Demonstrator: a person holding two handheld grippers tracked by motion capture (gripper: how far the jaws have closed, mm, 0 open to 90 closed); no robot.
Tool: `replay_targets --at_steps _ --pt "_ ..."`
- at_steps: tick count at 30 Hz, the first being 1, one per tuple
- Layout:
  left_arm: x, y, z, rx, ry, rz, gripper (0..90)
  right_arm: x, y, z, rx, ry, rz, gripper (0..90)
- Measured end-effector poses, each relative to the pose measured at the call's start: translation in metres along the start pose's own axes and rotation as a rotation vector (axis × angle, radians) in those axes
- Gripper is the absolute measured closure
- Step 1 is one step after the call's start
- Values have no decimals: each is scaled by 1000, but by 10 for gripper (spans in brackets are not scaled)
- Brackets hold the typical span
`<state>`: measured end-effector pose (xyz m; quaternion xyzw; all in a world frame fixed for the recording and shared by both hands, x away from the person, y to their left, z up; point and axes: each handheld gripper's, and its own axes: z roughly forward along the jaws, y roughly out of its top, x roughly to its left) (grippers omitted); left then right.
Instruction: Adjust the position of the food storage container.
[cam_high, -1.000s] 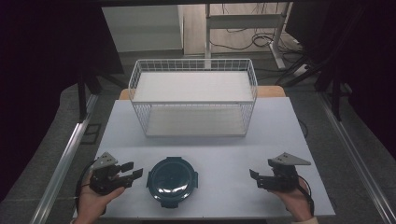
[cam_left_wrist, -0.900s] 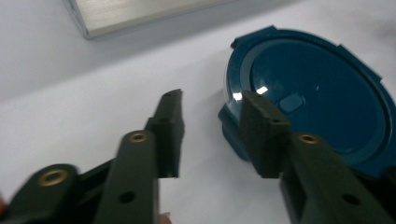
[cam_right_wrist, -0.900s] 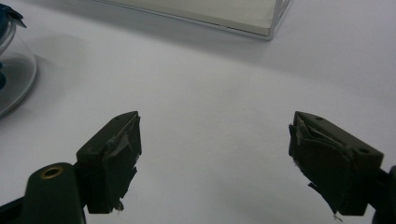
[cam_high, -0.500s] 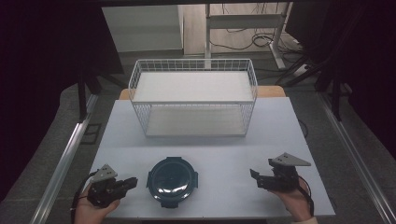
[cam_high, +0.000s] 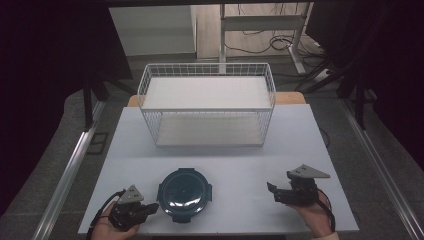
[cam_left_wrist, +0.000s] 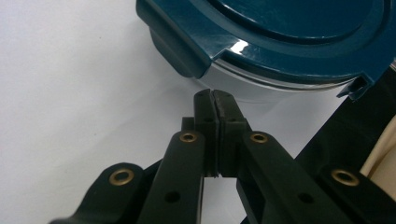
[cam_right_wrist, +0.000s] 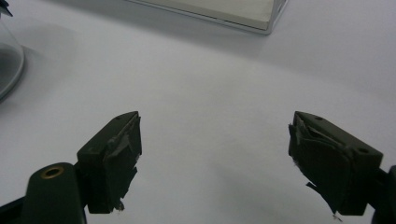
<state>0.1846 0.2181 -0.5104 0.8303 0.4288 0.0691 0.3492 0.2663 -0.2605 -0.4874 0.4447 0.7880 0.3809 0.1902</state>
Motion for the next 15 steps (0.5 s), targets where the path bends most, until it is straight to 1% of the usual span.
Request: replay_targets --at_steps 2,4,5,6,7,8,9,11,14,15 --pt "0 0 1 0 -8 -1 894 0 0 0 -3 -1 1 171" --pt "-2 0 2 -5 -50 -9 896 -1 0 -1 -6 -4 1 174" --pt "-2 0 2 -5 -50 -9 898 -1 0 -1 -6 -4 3 174" --pt "-3 0 2 -13 -80 -19 898 -1 0 -1 -6 -4 3 174" --pt "-4 1 2 -13 -93 -21 899 -1 0 -1 -6 -5 1 174" --pt "-8 1 4 -6 -76 1 899 -1 0 -1 -6 -6 -2 174" --pt "-8 2 4 -1 -72 7 899 -1 0 -1 -7 -7 -1 174" --pt "-8 2 4 -1 -74 7 899 -1 0 -1 -8 -9 3 174" --pt "-7 2 3 -9 -78 -15 899 -2 0 -1 -9 -11 3 175" --pt "-7 2 3 -8 -78 -17 899 -2 0 -1 -10 -9 0 176"
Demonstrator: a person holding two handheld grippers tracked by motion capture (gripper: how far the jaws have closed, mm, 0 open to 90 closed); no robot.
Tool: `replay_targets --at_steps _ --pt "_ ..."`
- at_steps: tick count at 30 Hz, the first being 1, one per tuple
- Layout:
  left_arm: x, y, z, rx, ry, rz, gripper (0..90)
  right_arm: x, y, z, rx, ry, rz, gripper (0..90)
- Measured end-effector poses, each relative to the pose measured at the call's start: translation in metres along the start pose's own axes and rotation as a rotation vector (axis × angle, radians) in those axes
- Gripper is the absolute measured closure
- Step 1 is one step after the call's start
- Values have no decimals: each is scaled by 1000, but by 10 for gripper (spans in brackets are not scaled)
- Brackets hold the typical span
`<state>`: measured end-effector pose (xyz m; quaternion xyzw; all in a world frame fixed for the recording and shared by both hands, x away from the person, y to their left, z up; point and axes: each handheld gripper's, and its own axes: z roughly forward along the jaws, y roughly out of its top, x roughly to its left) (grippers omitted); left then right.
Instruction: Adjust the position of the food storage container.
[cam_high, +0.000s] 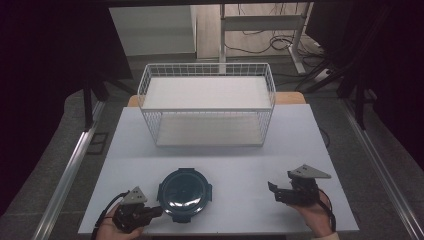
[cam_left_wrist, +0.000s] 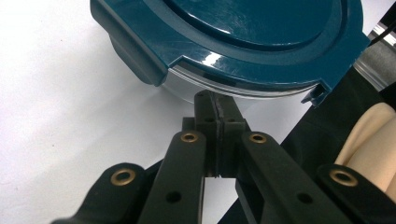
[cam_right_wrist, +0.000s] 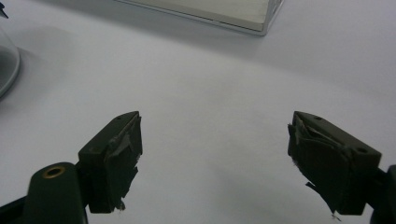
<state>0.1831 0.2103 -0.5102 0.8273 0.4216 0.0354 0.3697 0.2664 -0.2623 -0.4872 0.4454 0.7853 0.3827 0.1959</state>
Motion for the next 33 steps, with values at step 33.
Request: replay_targets --at_steps 33 --pt "-7 35 29 -11 -13 -4 900 1 4 -1 -15 38 -9 194"
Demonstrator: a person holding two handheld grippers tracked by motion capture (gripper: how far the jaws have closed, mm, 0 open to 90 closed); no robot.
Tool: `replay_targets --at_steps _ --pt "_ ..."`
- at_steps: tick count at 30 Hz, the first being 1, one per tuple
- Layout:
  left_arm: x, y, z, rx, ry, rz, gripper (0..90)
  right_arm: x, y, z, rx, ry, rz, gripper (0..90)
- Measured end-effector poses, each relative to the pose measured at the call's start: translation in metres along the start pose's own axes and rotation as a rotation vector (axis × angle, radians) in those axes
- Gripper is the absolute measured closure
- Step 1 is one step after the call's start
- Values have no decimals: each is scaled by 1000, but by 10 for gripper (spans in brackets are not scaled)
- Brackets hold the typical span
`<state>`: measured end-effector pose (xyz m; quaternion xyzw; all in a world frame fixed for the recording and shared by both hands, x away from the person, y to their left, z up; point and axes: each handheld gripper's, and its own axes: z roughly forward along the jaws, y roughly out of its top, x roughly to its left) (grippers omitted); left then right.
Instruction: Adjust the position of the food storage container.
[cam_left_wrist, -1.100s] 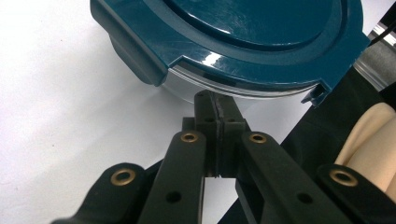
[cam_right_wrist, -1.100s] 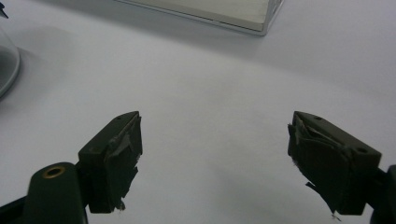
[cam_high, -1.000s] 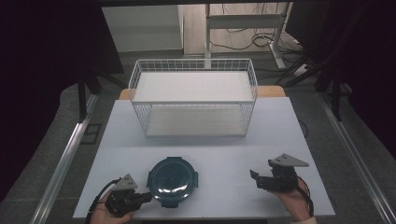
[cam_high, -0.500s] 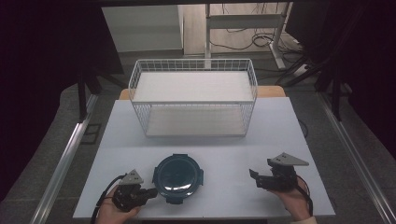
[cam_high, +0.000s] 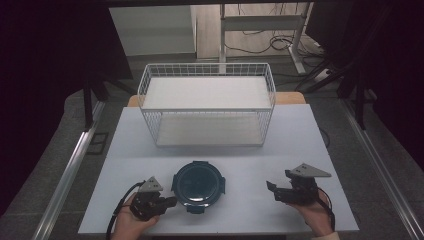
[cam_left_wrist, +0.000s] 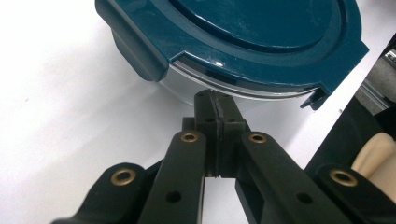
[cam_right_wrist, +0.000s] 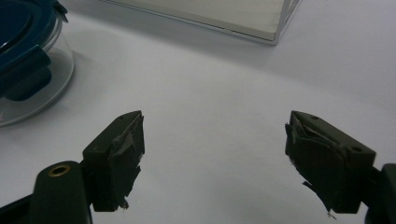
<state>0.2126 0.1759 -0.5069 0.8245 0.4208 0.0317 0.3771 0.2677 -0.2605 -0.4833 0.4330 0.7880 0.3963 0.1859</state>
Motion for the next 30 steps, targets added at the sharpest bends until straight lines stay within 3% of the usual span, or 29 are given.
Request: replay_targets --at_steps 15,30 --pt "-13 24 21 17 -31 40 900 -3 0 -3 -8 -8 14 194" --pt "-11 35 31 27 -28 45 899 -6 0 -2 -13 -17 20 194"
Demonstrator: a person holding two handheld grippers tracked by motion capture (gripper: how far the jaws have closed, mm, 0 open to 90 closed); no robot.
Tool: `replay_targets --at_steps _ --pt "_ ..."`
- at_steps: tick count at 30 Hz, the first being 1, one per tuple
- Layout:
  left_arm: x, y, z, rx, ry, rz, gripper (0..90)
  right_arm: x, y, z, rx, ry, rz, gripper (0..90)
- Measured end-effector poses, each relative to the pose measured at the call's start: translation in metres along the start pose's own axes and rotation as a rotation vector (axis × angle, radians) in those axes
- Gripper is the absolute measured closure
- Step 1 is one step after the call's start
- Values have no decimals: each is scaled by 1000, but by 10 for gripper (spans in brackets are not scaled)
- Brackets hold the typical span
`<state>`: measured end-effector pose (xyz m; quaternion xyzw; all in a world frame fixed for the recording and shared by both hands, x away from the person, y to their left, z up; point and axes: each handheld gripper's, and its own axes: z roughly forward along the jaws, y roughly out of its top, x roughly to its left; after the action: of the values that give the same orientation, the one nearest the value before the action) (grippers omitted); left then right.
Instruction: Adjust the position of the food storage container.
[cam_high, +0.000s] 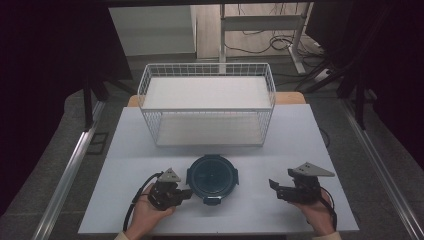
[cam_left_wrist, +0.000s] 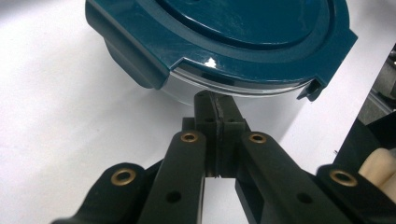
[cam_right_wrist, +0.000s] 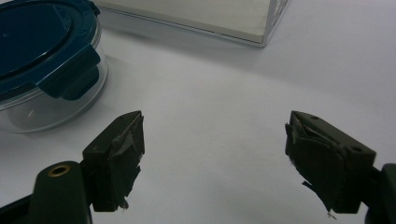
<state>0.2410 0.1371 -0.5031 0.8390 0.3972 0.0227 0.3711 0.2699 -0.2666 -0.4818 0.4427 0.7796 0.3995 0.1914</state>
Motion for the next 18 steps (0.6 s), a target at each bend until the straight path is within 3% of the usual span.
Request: replay_targets --at_steps 18 --pt "1 5 7 4 12 0 899 0 0 -1 -4 11 9 194"
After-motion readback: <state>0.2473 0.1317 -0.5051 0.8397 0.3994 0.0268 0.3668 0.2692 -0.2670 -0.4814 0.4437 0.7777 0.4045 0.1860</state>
